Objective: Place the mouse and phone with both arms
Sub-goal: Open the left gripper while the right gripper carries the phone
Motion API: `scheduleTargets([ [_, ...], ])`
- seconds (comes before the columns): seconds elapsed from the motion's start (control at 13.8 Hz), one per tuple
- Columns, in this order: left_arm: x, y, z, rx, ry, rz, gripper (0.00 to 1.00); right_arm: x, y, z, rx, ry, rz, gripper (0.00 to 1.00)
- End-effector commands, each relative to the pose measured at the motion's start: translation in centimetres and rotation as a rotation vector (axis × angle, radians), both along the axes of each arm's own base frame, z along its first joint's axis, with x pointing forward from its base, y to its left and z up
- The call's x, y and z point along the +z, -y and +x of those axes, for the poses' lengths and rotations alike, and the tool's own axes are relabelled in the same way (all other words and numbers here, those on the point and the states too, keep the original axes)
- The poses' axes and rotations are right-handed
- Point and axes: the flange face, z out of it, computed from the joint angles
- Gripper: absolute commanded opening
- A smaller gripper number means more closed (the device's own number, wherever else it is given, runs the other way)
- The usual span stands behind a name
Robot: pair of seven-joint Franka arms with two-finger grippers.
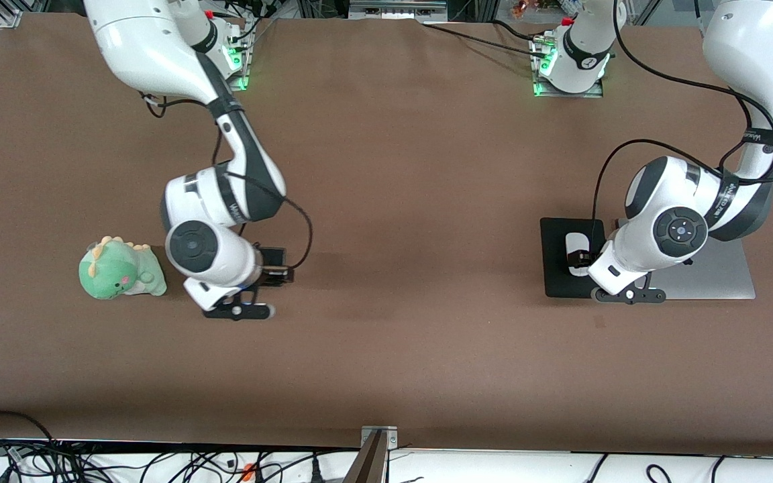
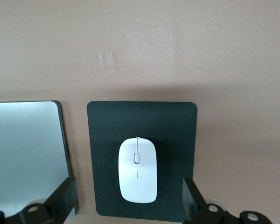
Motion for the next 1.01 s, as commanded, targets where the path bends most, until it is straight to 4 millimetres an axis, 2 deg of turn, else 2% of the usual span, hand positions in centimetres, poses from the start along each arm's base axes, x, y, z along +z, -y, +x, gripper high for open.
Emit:
scheduleTargets([
  [0.0,2.0,0.1,0.3,0.007,0.002,0.019,1.0,-0.4,3.5,-2.3,-0.022,0.028,0.003,0.12],
  [0.29,4.2,0.1,0.5,0.003,0.005,0.031,1.0,-4.2,9.1,-6.0,0.051,0.141,0.007,0.11],
  [0.43,5.8,0.0,0.5,0.006,0.021,0.043,1.0,-5.8,11.6,-6.5,0.069,0.174,-0.008,0.11],
  [0.72,9.9,-0.5,0.9,0.028,0.04,0.059,1.0,-9.5,14.6,-7.2,0.102,0.248,-0.028,0.12],
  [0.8,11.0,-0.7,1.1,0.046,0.03,0.047,1.0,-10.1,15.1,-7.1,0.111,0.262,-0.033,0.14],
  [0.94,13.4,-1.1,1.5,0.071,0.03,0.035,1.0,-11.4,15.6,-7.0,0.115,0.275,-0.041,0.31],
])
